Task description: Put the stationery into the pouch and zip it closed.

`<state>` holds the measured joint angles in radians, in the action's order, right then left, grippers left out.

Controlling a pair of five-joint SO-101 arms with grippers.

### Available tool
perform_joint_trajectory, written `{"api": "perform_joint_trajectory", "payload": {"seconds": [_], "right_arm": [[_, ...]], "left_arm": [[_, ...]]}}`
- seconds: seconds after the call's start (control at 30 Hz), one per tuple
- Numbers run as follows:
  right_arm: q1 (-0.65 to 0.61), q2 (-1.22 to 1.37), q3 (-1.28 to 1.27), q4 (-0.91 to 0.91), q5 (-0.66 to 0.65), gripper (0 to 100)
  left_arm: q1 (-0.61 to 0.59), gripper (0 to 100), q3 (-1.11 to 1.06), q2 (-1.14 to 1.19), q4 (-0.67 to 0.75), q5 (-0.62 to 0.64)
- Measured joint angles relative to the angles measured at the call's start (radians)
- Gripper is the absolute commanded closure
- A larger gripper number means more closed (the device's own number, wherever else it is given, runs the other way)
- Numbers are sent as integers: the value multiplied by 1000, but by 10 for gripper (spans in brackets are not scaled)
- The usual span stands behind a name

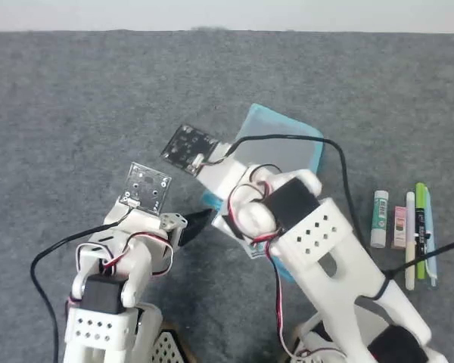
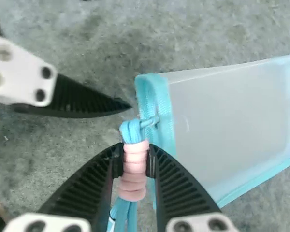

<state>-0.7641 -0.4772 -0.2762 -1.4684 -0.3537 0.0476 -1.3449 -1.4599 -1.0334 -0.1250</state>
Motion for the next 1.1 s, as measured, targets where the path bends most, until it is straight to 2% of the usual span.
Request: {"api": "perform_joint_trajectory", "payload": {"seconds": [0.3, 1.1], "right_arm": [[-109, 0, 0, -49, 3, 991], [-127, -245, -2, -110, -3, 991]], "left_arm": [[-3, 632, -8, -8, 78, 6], [2, 633, -91, 0, 163, -2]]}}
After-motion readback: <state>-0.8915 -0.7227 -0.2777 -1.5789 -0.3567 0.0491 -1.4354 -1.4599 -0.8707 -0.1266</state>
